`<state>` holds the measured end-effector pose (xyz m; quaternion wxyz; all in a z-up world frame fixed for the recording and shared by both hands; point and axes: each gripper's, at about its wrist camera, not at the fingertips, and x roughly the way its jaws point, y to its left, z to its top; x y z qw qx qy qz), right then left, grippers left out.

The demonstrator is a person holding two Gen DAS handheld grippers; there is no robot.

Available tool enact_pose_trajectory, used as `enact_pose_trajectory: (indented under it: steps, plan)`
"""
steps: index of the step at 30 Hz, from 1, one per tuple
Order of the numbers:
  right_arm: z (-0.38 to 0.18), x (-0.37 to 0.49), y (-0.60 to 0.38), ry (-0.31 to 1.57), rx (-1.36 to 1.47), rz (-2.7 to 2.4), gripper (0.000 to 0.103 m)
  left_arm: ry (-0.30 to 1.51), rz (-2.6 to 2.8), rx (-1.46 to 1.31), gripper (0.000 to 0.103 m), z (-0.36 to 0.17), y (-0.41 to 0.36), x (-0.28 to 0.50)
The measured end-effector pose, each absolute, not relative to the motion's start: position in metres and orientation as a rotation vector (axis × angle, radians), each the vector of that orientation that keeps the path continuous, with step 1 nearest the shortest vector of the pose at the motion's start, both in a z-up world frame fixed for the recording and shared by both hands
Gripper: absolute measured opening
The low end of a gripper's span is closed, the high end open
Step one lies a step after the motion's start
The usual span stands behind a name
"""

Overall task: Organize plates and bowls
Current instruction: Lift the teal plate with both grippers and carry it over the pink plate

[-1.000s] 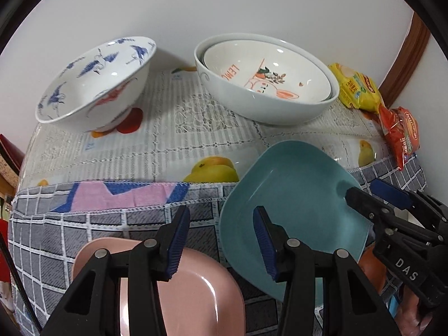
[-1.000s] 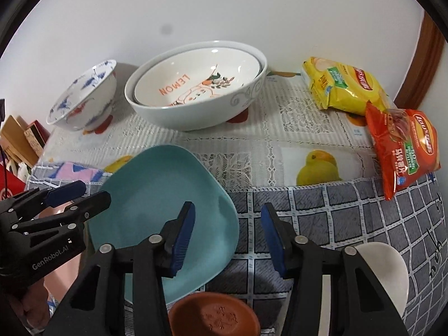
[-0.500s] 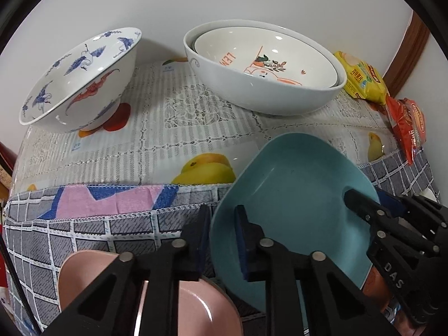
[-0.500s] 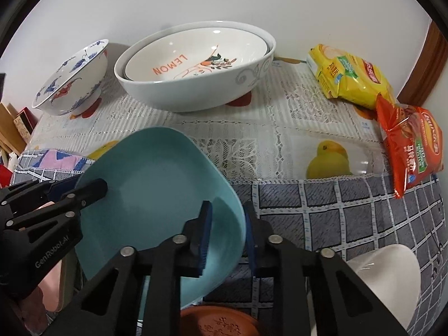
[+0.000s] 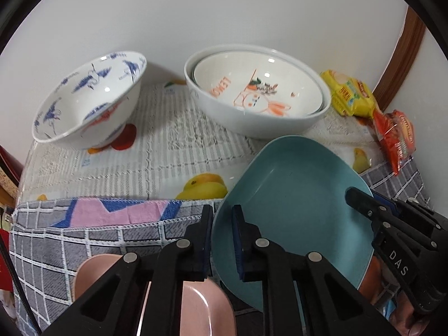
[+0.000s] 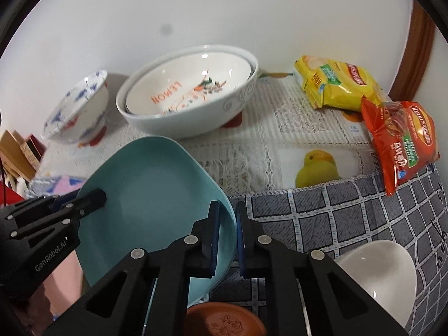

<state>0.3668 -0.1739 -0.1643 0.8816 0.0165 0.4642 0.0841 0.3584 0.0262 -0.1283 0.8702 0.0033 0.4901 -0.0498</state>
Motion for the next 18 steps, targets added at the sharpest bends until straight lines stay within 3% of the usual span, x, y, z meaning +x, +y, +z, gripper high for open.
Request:
enact_pose_trajectory:
  steps: [18]
  plan:
    - [-0.094, 0.289, -0.191, 0.876, 0.100, 0.165, 0.011, 0.930, -0.116, -0.009, 0.013, -0.063, 0.018, 0.282]
